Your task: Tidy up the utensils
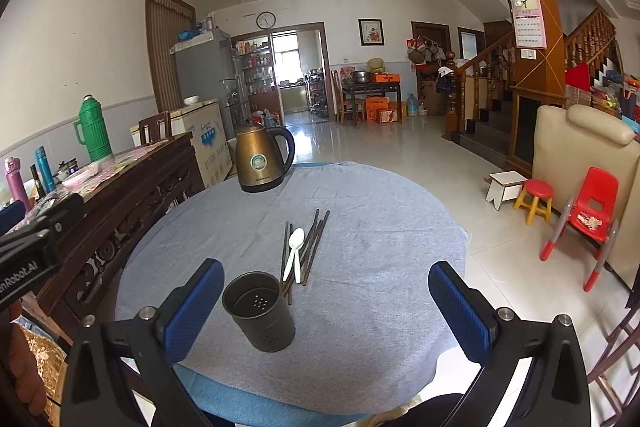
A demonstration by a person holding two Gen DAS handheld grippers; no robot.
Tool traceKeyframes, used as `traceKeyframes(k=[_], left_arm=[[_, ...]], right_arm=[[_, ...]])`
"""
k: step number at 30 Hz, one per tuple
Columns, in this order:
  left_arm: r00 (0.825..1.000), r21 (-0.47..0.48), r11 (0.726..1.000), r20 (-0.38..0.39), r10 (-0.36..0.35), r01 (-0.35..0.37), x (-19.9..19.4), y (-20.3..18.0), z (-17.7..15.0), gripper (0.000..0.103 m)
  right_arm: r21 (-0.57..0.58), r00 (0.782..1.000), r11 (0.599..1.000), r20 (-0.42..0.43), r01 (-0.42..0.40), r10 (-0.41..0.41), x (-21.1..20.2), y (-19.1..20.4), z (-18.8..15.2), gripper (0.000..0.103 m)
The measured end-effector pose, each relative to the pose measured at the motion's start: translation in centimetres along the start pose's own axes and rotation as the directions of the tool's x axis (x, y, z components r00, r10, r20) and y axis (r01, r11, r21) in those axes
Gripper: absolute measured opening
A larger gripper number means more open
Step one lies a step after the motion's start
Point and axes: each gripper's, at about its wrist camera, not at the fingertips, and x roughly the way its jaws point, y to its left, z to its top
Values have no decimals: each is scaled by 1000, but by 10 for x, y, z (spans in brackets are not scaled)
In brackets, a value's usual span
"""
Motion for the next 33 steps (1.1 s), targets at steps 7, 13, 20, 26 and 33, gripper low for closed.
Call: traceKeyframes(k=[7, 13, 20, 26, 33], left_arm=[[1000, -6, 1000, -9, 5, -5, 0, 1, -3, 103], [1000, -9, 1000, -9, 12, -12, 1, 3, -3, 103], [1000, -10, 1000, -13, 13, -13, 2, 3, -4, 103], [1000, -13, 1000, -29, 11, -12, 7, 4, -5, 103], [999, -15, 1000, -33, 13, -13, 10, 4, -6, 103]], right_arm=[[-13, 1000, 1000, 2, -10, 10, 1, 7, 0, 103], [-11, 1000, 1000, 2, -9, 9, 2, 7, -1, 103], [-9, 1000, 1000, -2, -7, 7, 2, 10, -3, 103], [-9, 1000, 1000, -10, -4, 4, 4, 10, -5, 103], [-12, 1000, 1000, -11, -6, 6, 6, 10, -6, 103]])
